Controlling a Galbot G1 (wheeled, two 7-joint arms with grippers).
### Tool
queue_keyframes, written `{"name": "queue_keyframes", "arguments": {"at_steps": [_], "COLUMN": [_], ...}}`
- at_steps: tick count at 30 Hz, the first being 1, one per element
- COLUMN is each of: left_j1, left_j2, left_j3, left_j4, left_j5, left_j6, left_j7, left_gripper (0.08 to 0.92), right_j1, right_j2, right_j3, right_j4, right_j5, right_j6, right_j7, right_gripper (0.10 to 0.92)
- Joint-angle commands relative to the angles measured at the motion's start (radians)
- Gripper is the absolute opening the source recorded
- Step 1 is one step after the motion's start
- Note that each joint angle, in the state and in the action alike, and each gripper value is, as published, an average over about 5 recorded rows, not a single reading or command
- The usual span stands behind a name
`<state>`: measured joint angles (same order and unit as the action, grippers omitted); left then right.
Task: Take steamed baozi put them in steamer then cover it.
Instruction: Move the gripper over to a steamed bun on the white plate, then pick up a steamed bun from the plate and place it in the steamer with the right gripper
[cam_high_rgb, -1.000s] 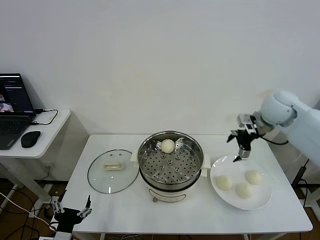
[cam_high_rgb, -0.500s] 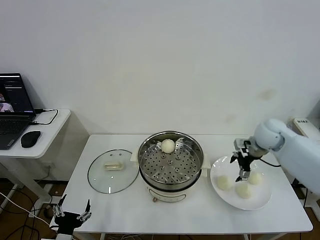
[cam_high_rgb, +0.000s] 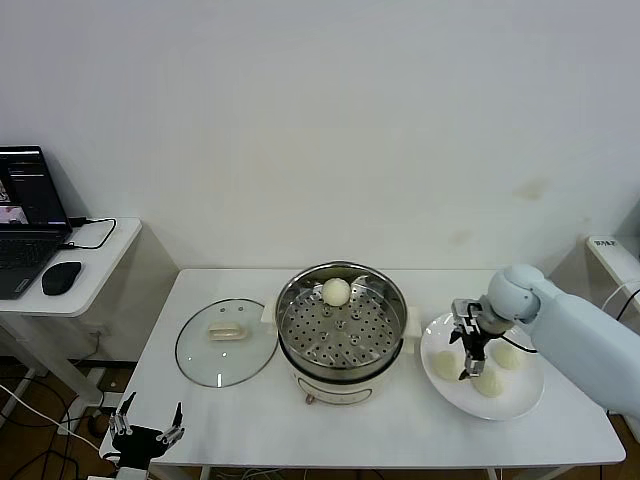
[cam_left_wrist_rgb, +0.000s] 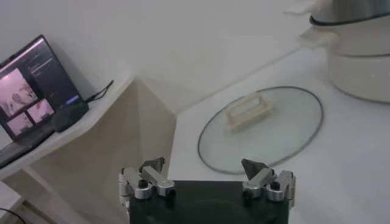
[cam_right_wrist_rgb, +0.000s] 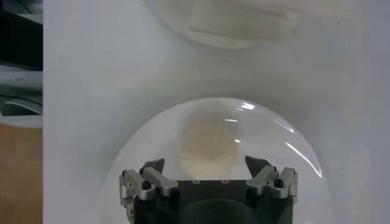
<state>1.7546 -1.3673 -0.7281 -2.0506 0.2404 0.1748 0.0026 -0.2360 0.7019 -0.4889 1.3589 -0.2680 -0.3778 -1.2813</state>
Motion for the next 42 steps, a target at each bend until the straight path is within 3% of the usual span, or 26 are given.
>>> {"name": "queue_keyframes", "arguments": {"at_steps": [1, 23, 33, 42], "left_j1": [-0.006, -0.016, -0.022, -0.023], "left_j2": [0.001, 0.003, 0.001, 0.006], "left_j3": [0.000, 0.001, 0.003, -0.002], "left_j4": [0.011, 0.031, 0.034, 0.020], "left_j5": [0.001, 0.001, 0.000, -0.002], "left_j6": [0.001, 0.001, 0.000, 0.003], "left_j7": [-0.001, -0.001, -0.001, 0.002], "left_gripper": [0.823, 0.823, 0.823, 0.823], "right_j1": [-0.034, -0.040, -0.037, 0.092], "right_j2": [0.045, 0.068, 0.064, -0.015], "right_j3": [0.020, 0.026, 0.031, -0.012], "right_j4": [-0.055, -0.098, -0.100, -0.047], "right_j5": [-0.046, -0.052, -0.037, 0.075], "right_j6": [0.004, 0.016, 0.009, -0.013], "right_j7": [0.011, 0.026, 0.023, 0.000], "right_gripper": [0.823, 0.816, 0.630, 0.570]}}
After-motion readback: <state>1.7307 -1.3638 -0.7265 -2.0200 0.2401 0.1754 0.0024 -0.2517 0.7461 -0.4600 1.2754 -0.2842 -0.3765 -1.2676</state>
